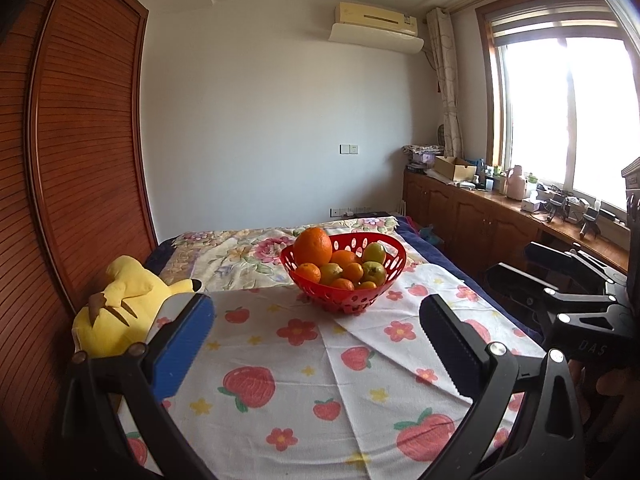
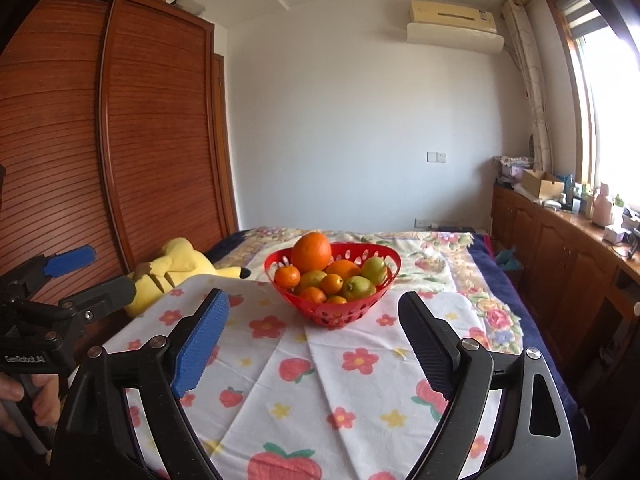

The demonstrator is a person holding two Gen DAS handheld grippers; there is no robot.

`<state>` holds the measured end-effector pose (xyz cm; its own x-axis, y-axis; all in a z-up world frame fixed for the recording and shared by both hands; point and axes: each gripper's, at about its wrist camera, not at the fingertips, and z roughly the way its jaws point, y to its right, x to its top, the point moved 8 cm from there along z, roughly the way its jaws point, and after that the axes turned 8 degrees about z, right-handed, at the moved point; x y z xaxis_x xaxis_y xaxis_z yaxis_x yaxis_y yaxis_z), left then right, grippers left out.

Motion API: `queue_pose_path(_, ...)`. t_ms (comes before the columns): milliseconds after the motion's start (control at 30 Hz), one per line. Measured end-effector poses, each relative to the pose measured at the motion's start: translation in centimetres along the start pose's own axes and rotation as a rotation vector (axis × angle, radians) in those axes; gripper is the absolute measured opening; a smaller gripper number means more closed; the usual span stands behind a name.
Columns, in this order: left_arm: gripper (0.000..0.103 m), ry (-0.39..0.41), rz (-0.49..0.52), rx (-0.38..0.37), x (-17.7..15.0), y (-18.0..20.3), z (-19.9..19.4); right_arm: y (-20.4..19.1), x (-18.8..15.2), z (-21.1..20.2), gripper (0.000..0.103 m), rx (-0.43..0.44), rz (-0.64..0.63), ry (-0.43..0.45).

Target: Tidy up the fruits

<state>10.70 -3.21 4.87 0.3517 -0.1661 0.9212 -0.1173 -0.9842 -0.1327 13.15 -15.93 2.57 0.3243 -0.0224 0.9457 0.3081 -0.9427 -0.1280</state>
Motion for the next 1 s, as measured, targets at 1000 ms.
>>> queue_pose_path(1000,0.103,-0.034,-0.011,0.029,-2.6,-0.8,-0.8,1.1,-1.9,-1.3,0.088,-0.070,0.006,0.006)
